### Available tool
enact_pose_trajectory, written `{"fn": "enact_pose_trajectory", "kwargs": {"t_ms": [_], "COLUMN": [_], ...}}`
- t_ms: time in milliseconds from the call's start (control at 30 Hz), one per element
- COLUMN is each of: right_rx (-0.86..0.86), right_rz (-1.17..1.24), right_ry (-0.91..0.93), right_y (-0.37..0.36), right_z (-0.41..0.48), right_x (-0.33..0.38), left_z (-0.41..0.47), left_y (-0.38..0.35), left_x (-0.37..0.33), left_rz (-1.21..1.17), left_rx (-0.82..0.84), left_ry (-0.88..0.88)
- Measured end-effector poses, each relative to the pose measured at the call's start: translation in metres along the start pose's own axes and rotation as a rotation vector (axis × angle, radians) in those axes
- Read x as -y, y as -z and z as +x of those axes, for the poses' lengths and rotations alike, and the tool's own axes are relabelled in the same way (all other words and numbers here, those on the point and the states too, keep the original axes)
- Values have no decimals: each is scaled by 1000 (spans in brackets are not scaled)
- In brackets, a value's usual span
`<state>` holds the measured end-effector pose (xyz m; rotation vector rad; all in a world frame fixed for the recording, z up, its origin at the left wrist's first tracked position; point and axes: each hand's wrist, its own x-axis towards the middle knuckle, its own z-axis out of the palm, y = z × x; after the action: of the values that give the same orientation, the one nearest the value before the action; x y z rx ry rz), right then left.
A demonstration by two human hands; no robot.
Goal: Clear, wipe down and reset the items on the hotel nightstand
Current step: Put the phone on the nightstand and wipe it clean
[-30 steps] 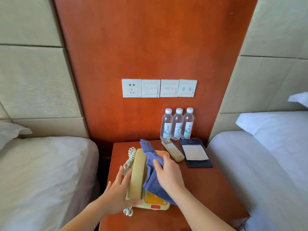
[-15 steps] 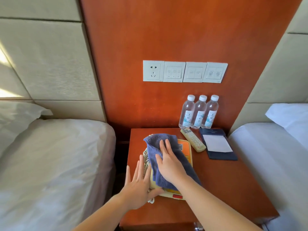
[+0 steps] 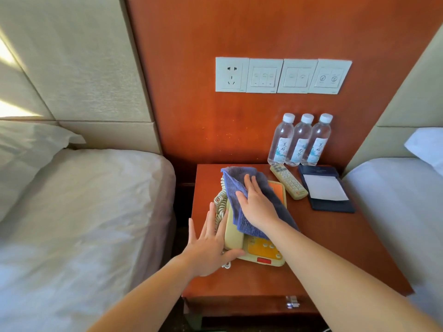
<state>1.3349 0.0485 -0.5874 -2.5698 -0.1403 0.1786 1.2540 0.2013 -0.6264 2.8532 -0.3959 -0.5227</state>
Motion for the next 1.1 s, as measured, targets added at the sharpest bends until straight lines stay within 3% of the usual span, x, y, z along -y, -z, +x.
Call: {"fn": "enact_pose_trajectory", "kwargs": {"t_ms": [167, 400, 600, 800, 900, 1000, 1100], "right_rx": [-32, -80, -80, -19, -71, -104, -39], "right_rz": [94, -84, -447, -452, -463, -465, -465], "right_ry": [48, 103, 155, 40, 42, 0, -27], "right_y": [-11, -32, -21, 5, 10, 10, 18], "right_z": [-49, -91, -46, 17, 29, 34, 45], "right_x": [-19, -28, -46, -42, -43, -40, -38], "left_z": [-5, -9, -9, -6, -6, 0, 15], "left_y": [9, 16, 16, 15, 23, 40, 51], "left_x": [-4, -7, -7, -6, -8, -17, -28], "left_rz": [51, 77, 51, 70, 114, 107, 225], "left_rx": [35, 78, 61, 61, 57, -59, -172], "left_ry": [28, 37, 58, 55, 59, 54, -64]}}
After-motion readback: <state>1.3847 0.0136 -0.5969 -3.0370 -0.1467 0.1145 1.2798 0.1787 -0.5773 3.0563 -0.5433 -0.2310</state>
